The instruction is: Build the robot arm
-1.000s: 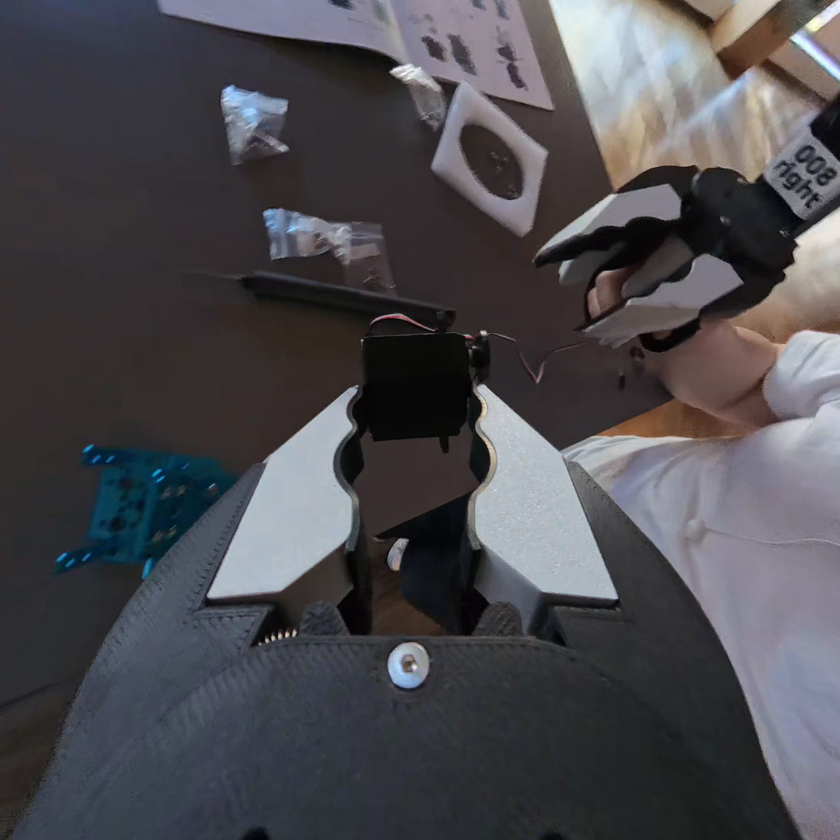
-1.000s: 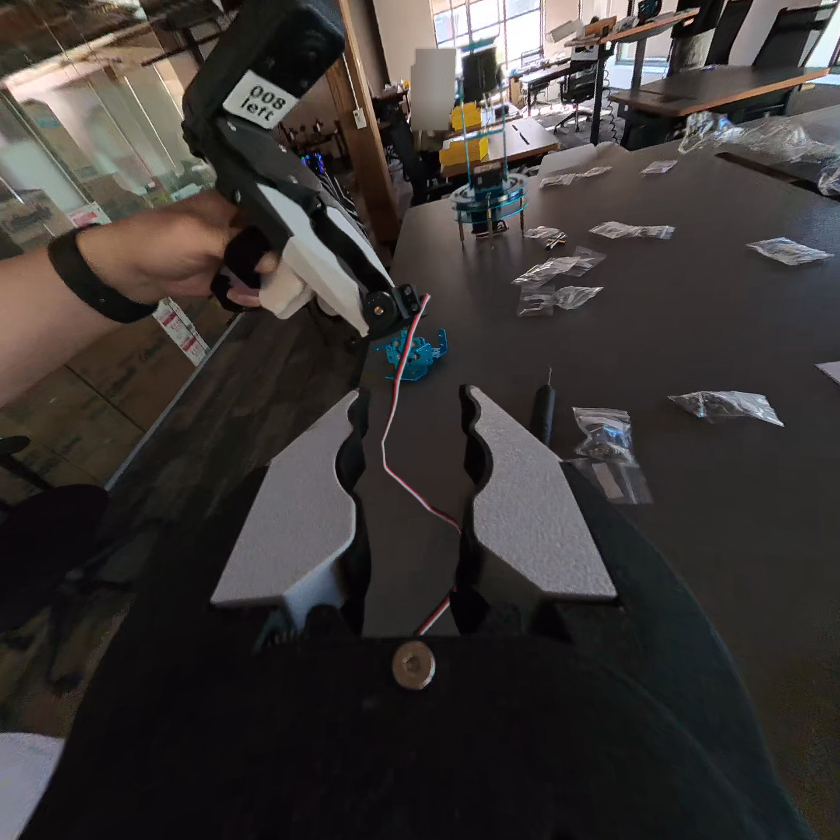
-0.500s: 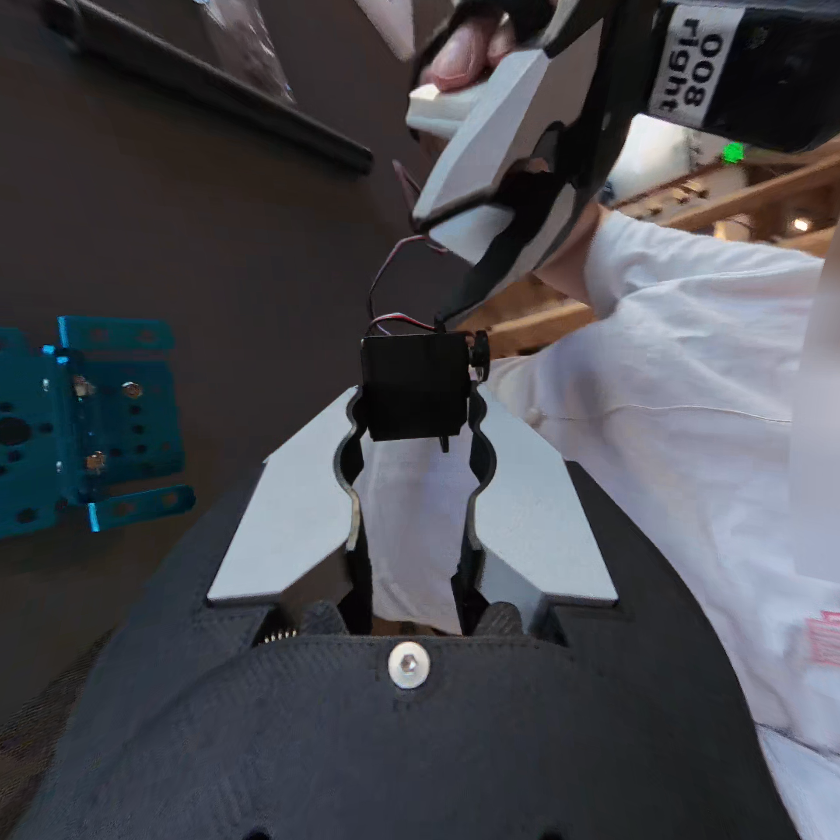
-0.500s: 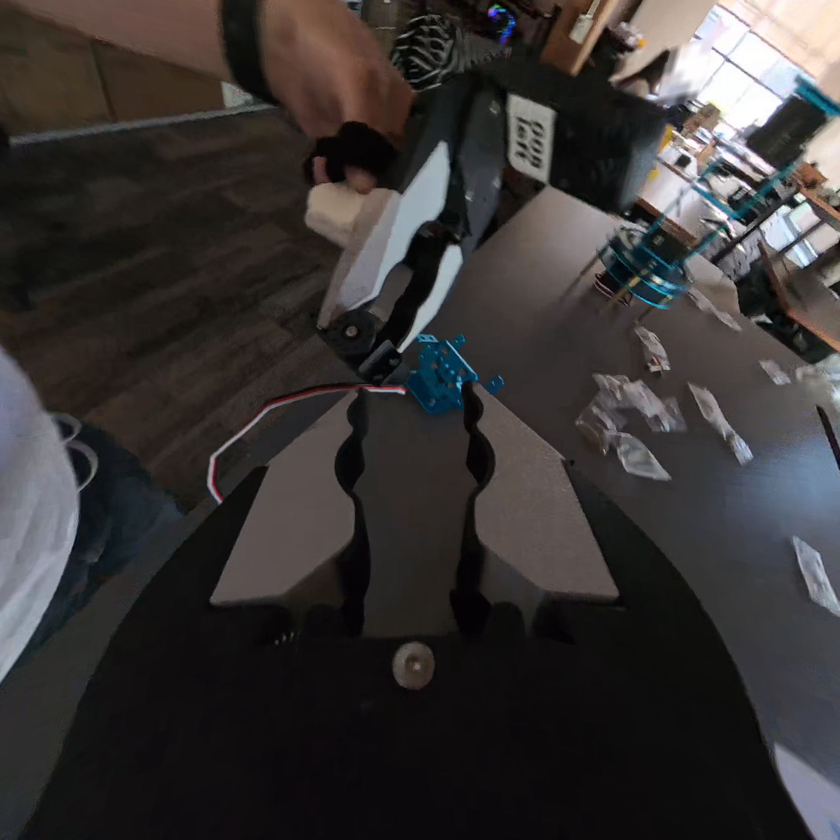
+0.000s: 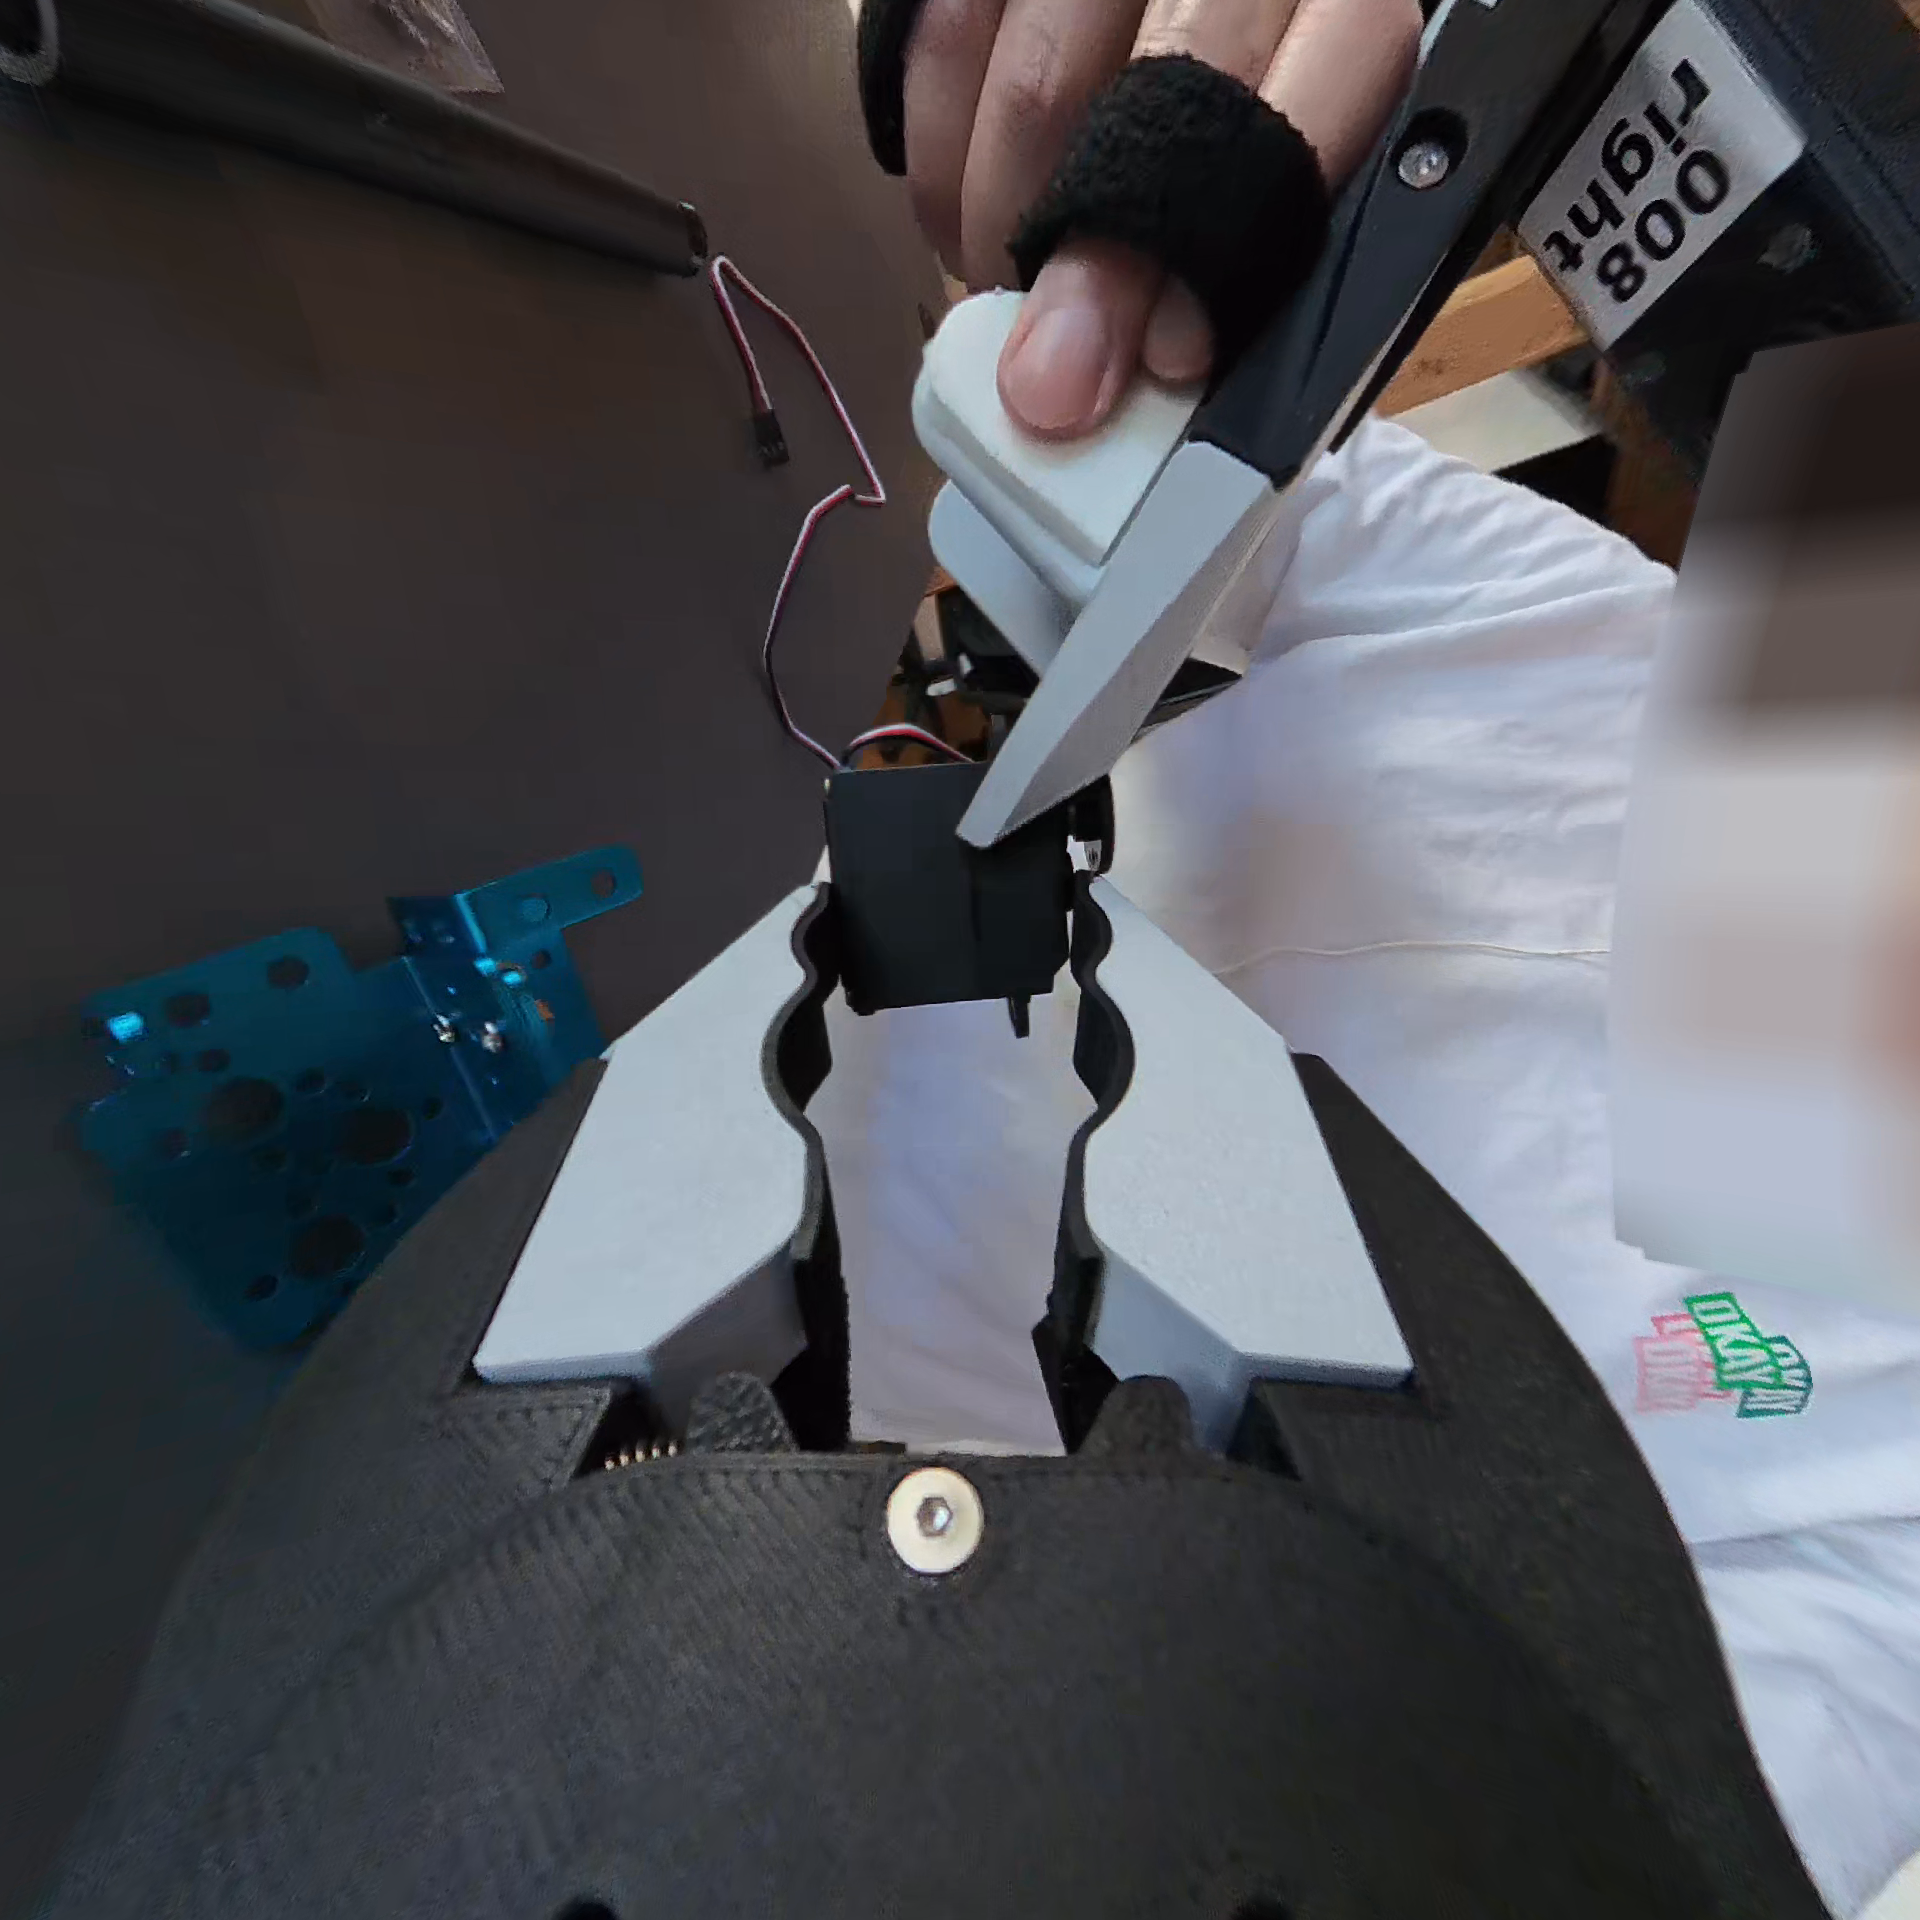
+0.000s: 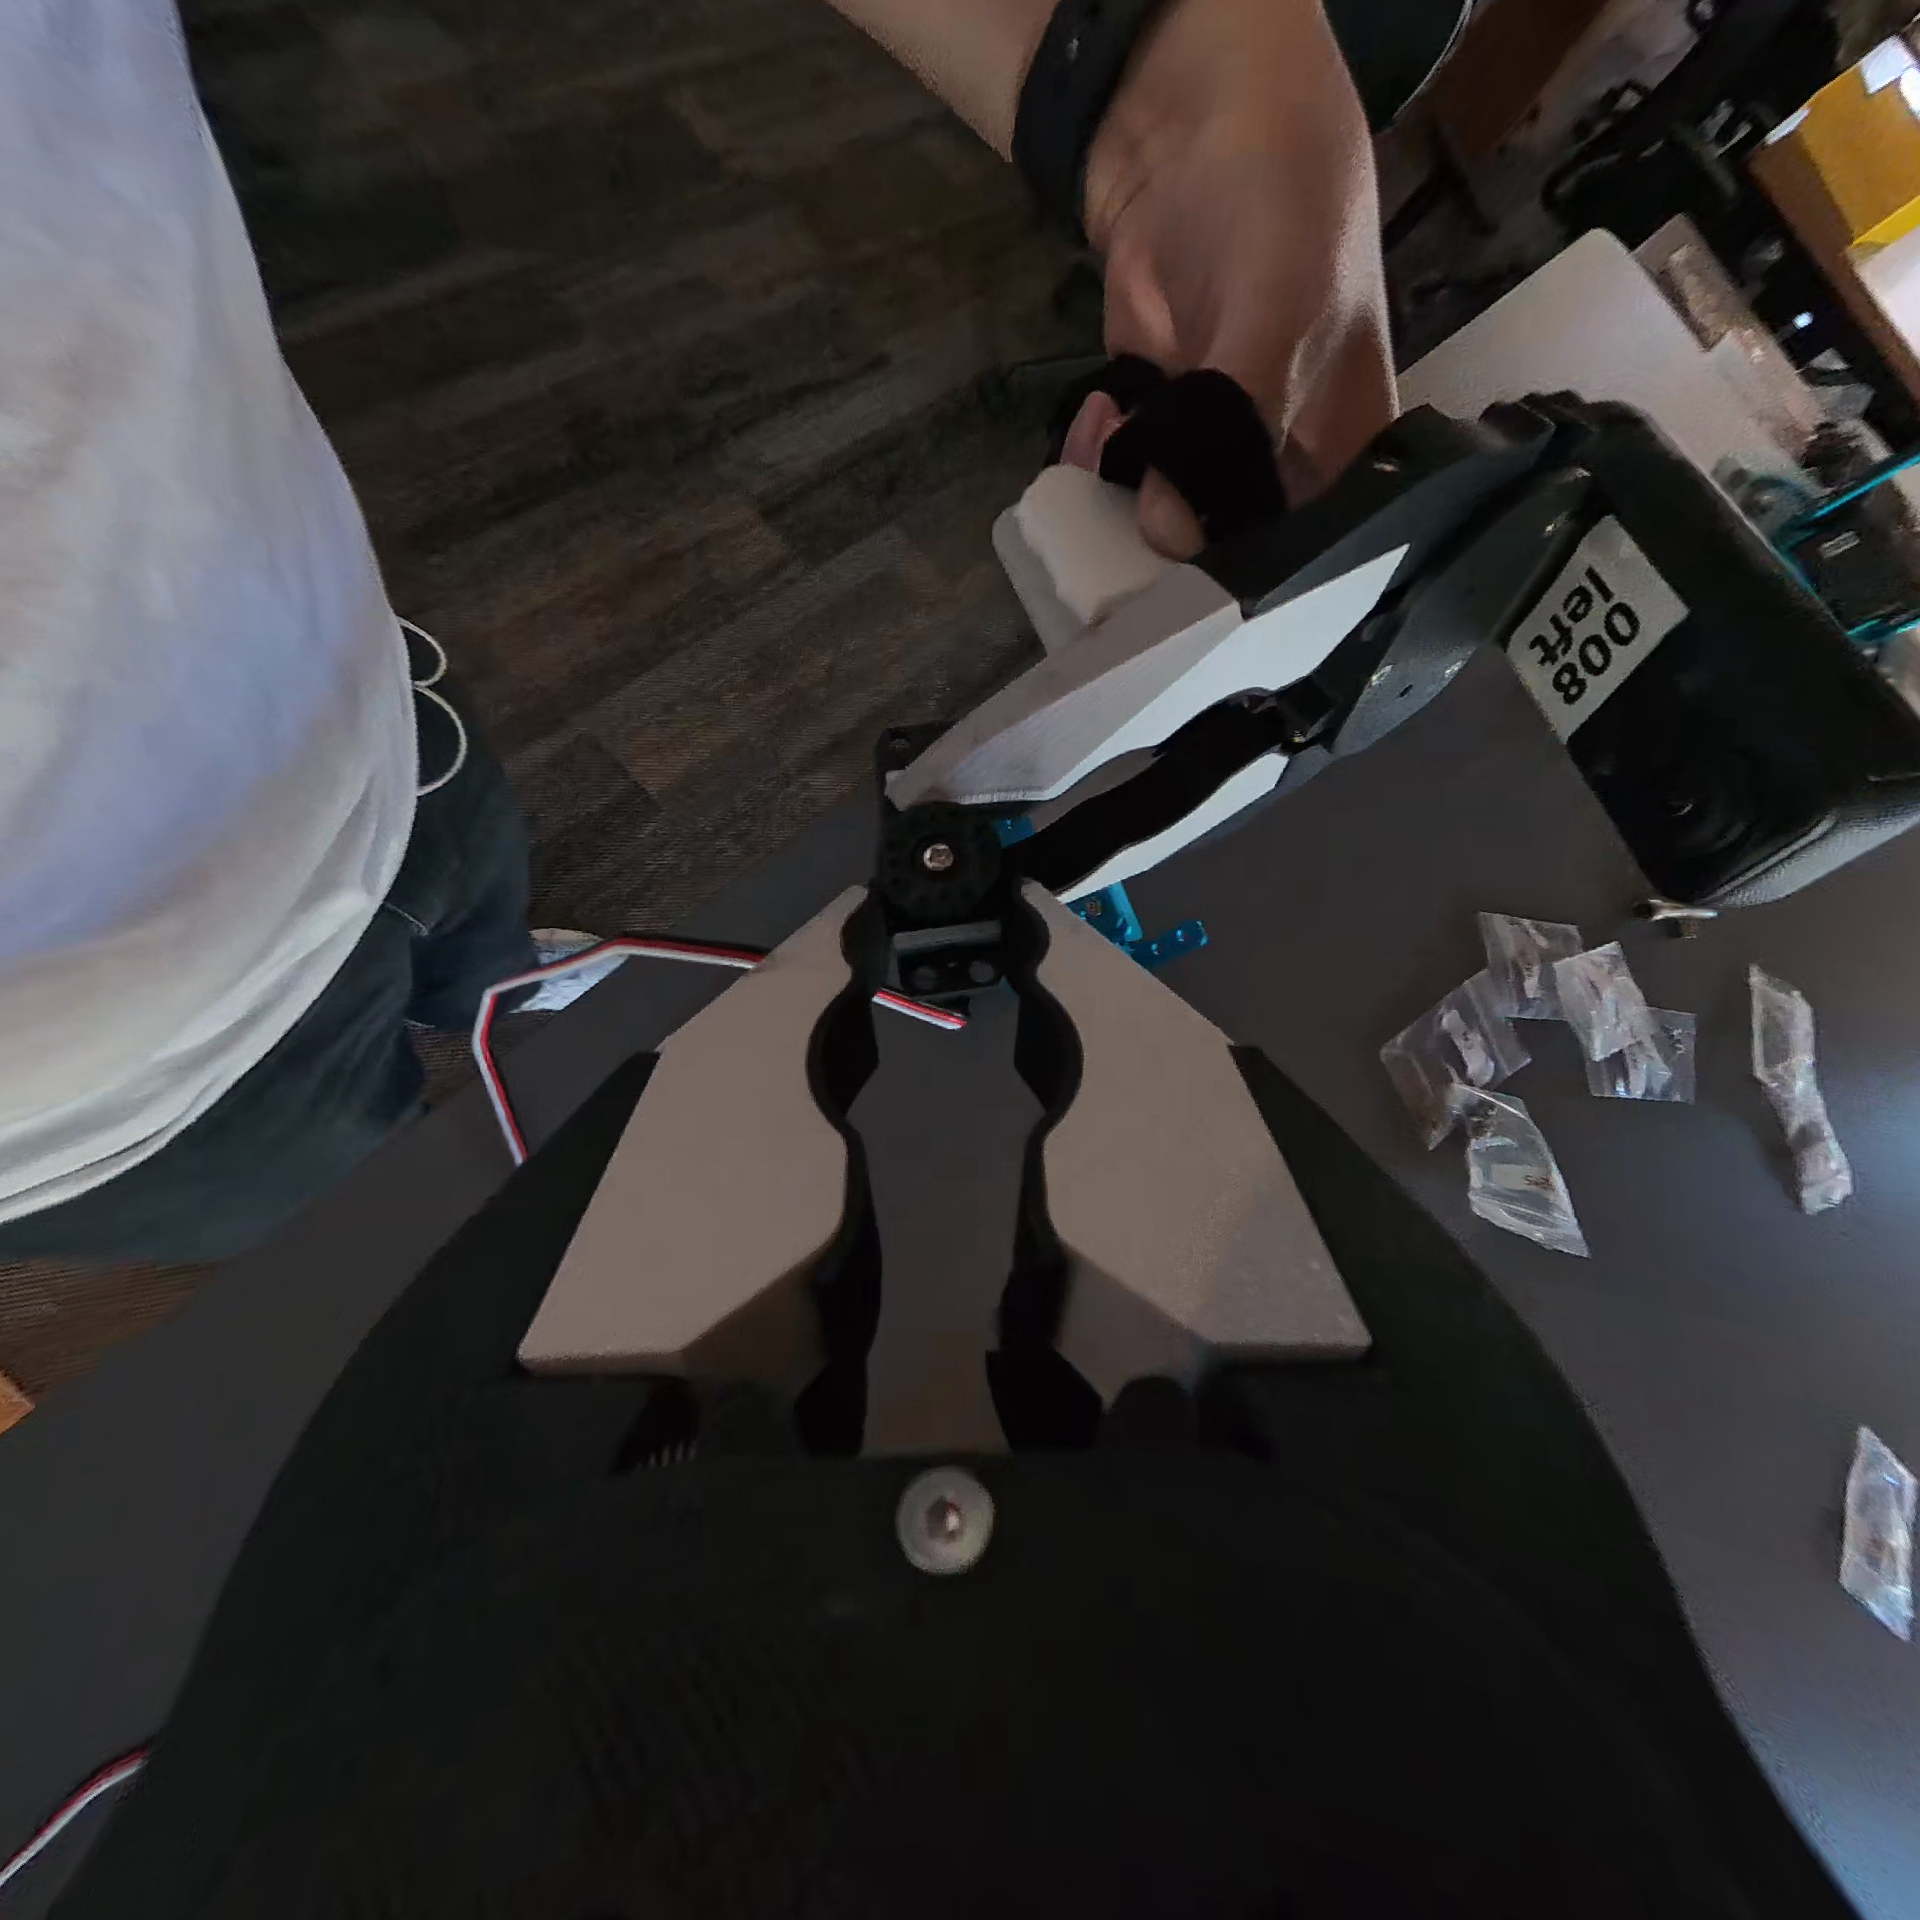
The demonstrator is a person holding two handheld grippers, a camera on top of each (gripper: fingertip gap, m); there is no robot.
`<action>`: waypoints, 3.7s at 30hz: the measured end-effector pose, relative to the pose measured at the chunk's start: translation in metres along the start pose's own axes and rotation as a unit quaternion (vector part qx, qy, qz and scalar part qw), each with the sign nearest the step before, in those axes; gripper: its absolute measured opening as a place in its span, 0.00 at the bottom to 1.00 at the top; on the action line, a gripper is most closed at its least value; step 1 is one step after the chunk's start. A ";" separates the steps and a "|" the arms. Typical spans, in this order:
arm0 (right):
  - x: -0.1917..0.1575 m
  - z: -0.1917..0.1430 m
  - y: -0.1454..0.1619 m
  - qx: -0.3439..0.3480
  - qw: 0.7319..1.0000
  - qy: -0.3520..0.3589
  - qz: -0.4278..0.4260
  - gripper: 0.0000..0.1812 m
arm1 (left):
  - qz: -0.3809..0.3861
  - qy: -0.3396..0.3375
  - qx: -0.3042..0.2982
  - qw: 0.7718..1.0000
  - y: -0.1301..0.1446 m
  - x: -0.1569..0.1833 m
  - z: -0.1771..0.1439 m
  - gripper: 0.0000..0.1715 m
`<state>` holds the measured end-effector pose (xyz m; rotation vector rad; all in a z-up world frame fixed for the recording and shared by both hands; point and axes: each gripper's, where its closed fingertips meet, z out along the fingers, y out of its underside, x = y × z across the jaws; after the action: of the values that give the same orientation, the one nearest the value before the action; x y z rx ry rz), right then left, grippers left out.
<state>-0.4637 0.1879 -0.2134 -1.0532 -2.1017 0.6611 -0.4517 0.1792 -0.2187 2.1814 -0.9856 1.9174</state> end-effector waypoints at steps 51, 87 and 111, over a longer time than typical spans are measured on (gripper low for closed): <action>0.010 -0.010 -0.003 0.111 0.881 0.150 0.434 0.21 | 0.151 -0.460 0.307 0.819 0.014 -0.024 -0.034 0.12; 0.016 0.034 0.016 -0.088 0.985 -0.132 0.074 0.12 | 0.223 -0.472 0.350 0.778 0.028 -0.028 -0.053 0.31; 0.022 0.005 0.021 0.013 0.984 -0.165 0.069 0.11 | 0.186 -0.507 0.198 0.818 -0.009 -0.065 -0.020 0.20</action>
<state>-0.4666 0.2176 -0.2232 -1.1450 -2.3057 0.9868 -0.4651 0.2221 -0.2710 3.6174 -1.2416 0.9475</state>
